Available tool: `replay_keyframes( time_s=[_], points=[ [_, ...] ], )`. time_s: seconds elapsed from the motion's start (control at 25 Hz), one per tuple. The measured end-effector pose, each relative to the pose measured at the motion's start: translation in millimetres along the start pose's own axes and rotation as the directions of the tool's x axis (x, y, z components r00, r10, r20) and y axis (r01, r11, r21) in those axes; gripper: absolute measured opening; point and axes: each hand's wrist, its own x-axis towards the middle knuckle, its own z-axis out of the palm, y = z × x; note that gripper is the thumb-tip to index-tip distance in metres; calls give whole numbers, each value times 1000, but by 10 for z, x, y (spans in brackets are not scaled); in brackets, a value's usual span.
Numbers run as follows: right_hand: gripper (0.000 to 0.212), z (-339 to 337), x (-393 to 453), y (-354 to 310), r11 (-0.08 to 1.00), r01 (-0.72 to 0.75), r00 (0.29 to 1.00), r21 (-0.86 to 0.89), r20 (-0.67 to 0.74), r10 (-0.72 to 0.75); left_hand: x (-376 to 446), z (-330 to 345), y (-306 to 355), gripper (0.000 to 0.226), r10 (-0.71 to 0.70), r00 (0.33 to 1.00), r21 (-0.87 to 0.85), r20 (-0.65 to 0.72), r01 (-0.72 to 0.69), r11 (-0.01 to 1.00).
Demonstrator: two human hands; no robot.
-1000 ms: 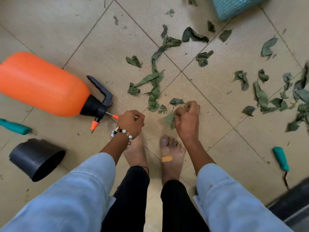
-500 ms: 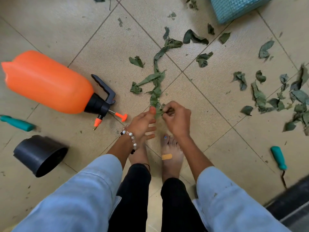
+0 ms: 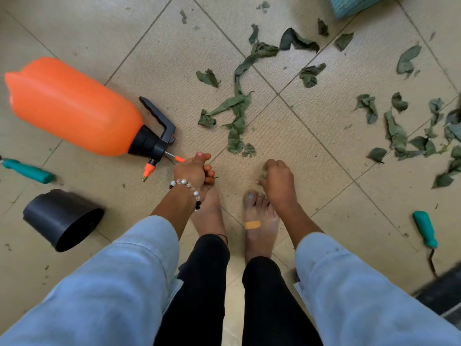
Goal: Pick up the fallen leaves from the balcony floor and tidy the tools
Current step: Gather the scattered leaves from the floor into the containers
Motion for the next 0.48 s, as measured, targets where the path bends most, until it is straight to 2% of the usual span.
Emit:
replay_keyframes(
  time_s=[0.04, 0.08, 0.12, 0.2, 0.28, 0.32, 0.36, 0.44, 0.48],
  points=[
    [27, 105, 0, -26, 992, 61, 998, -109, 28, -58, 9, -1, -20, 25, 10, 1000, 13, 11, -10, 1000],
    [26, 170, 7, -47, 983, 110, 994, -145, 24, -108, 10, 0, -31, 20, 20, 1000, 19, 16, -20, 1000],
    [28, 182, 23, -71, 984, 145, 989, -103, -2, -146, 3, 1, -37, 17, 32, 999, 26, 20, -32, 999],
    [23, 70, 84, -161, 976, 116, 988, 187, -127, -93, -8, -23, -35, 17, 50, 999, 27, 9, -50, 998],
    [16, -85, 226, -239, 869, 81, 962, 488, -267, 60, 0, -52, -23, 20, 69, 998, 37, 4, -69, 997],
    [18, -130, 296, -305, 851, 90, 959, 517, -276, 67, 11, -69, -15, 22, 81, 997, 50, 3, -82, 995],
    [26, -143, 350, -380, 882, 93, 967, 462, -253, 30, 20, -85, -12, 23, 85, 996, 55, 4, -85, 995],
    [38, -58, 413, -474, 980, 158, 979, 125, -149, -139, 37, -93, -6, 25, 74, 997, 42, 7, -74, 996],
    [35, -2, 429, -482, 976, 219, 970, -15, -108, -220, 38, -96, 2, 25, 73, 997, 31, 11, -73, 997]
  ],
)
